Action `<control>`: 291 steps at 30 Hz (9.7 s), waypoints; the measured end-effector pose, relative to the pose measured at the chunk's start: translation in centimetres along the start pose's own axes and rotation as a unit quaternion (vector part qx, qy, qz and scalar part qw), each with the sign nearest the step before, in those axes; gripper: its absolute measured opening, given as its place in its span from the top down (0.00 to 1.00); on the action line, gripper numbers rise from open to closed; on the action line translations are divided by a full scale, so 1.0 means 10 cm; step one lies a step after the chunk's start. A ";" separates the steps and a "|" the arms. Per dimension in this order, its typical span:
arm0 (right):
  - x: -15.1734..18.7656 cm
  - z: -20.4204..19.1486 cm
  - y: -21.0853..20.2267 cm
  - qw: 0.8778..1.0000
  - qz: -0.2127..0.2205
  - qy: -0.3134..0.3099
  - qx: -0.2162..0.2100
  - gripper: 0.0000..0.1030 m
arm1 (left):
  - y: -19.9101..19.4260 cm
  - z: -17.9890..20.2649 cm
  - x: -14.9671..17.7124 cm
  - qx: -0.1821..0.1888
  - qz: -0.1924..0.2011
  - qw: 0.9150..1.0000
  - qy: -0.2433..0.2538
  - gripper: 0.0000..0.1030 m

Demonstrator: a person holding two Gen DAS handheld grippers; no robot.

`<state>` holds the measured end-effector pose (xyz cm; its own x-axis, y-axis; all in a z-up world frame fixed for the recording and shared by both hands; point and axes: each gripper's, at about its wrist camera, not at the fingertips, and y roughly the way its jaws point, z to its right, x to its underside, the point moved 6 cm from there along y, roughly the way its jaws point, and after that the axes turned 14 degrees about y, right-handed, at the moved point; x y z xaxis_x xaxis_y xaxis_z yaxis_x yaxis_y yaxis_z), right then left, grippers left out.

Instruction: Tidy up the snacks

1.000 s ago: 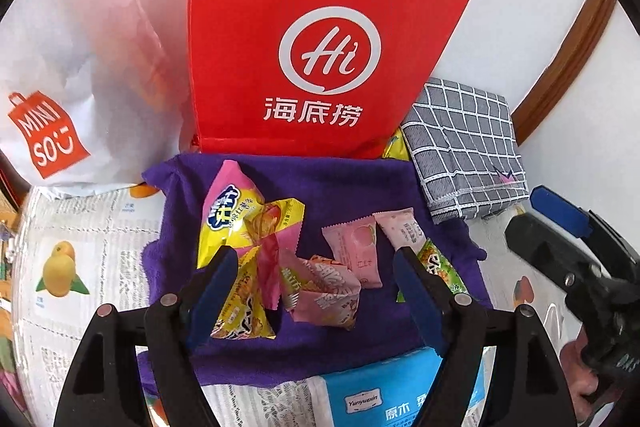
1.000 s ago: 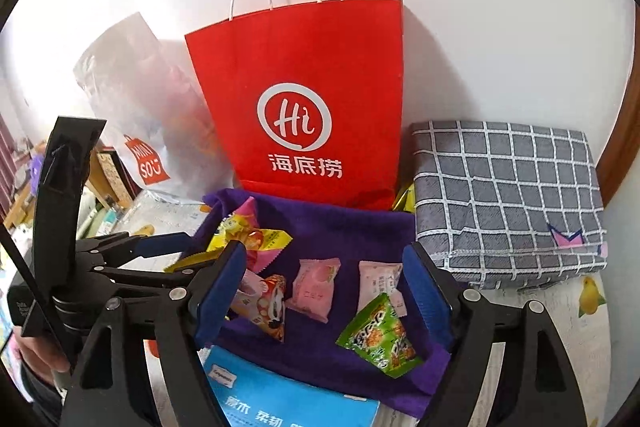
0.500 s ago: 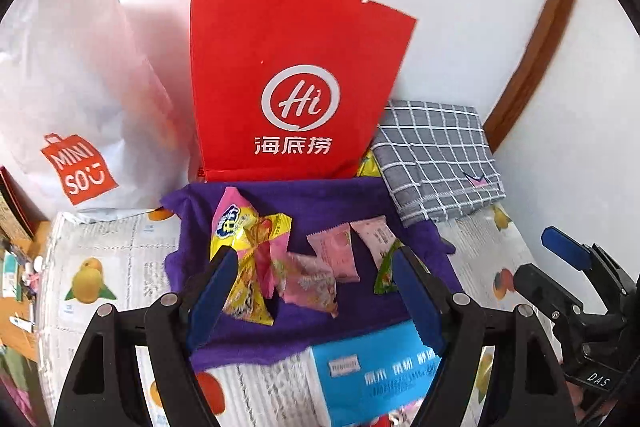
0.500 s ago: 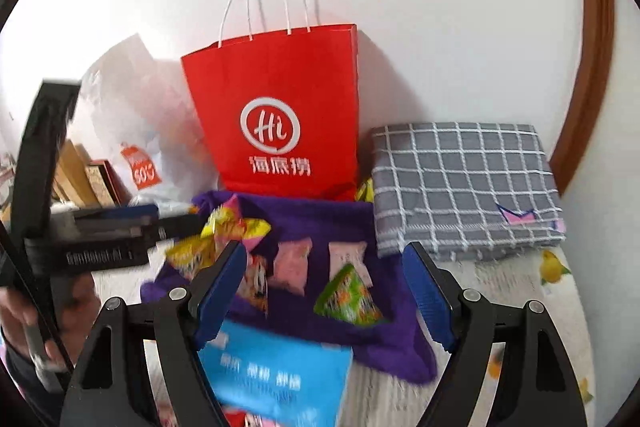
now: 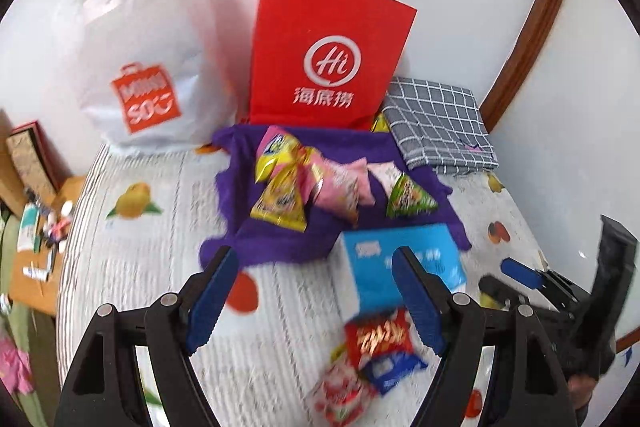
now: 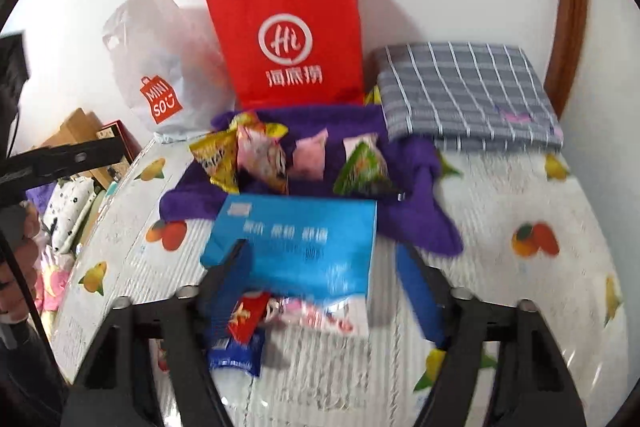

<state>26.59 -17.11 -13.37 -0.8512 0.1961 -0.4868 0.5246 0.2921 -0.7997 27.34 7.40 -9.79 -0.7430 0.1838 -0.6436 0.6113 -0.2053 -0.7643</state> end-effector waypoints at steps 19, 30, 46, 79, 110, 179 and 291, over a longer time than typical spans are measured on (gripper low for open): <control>0.36 0.45 0.64 0.991 -0.059 0.101 -0.058 0.64 | -0.10 -0.09 0.89 -0.003 -0.031 0.999 -0.010 0.25; 0.62 0.50 0.21 0.991 -0.045 0.091 -0.087 0.93 | 0.07 0.09 0.97 0.003 -0.042 0.999 -0.001 0.25; 0.94 0.43 -0.39 0.998 -0.019 -0.010 -0.061 0.33 | 0.37 0.16 1.09 0.018 -0.072 0.997 -0.020 0.25; 0.90 0.81 0.28 0.998 -0.006 -0.037 0.046 0.78 | 0.82 0.69 1.31 0.110 -0.106 0.984 0.093 0.24; 0.87 0.79 0.32 0.997 -0.003 -0.044 0.055 0.77 | 0.69 0.43 1.44 0.053 -0.023 0.995 0.079 0.48; -0.36 -0.16 -0.51 0.993 0.100 -0.060 -0.008 0.84 | 0.06 0.74 -0.10 0.056 0.042 0.995 0.076 0.78; -1.33 -0.64 0.49 0.992 0.051 -0.113 -0.036 0.64 | 1.38 0.16 -0.98 0.076 -0.028 0.996 0.041 0.48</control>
<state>40.60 -12.29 -8.56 -0.7704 0.0162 -0.6373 0.6018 0.3483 -0.7187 42.66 1.19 -13.97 -0.7461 0.2758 -0.6060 0.5168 -0.3340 -0.7883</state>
